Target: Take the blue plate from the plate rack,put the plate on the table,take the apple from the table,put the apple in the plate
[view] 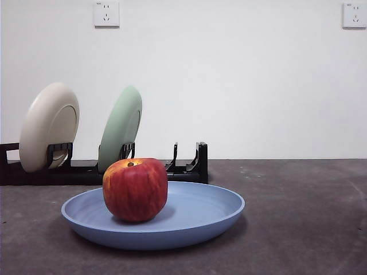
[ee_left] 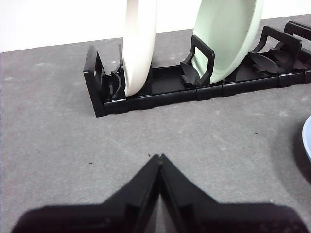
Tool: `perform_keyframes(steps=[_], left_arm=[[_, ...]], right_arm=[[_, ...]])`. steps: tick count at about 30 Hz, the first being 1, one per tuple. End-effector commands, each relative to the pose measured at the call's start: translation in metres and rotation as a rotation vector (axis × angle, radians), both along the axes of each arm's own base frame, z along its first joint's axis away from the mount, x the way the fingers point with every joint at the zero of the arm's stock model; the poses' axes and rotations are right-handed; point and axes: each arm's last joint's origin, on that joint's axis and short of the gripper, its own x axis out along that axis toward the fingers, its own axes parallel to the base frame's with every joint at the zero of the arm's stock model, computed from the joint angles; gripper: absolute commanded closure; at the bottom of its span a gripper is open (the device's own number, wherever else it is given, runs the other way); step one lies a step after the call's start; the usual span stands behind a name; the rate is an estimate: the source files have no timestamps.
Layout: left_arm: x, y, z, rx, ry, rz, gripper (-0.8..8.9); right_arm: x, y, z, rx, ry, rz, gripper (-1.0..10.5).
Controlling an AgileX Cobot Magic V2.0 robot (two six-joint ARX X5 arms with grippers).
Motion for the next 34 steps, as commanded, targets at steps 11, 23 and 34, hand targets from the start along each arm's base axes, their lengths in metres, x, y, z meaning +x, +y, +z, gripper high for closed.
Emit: perform_keyframes(steps=[11,23,34], left_arm=[[0.0003,0.0004,-0.0028,0.004,0.006,0.005,8.17],[0.0003,0.0004,-0.0028,0.004,0.006,0.006,8.17],[0.0003,0.0004,-0.0028,0.004,0.006,0.005,8.18]], right_arm=[[-0.0004,-0.0001,-0.0052,-0.005,0.044,0.001,9.4],[-0.0004,-0.0001,-0.0051,-0.005,0.044,0.001,9.4],[-0.0004,-0.0001,-0.0051,-0.005,0.044,0.001,9.4]])
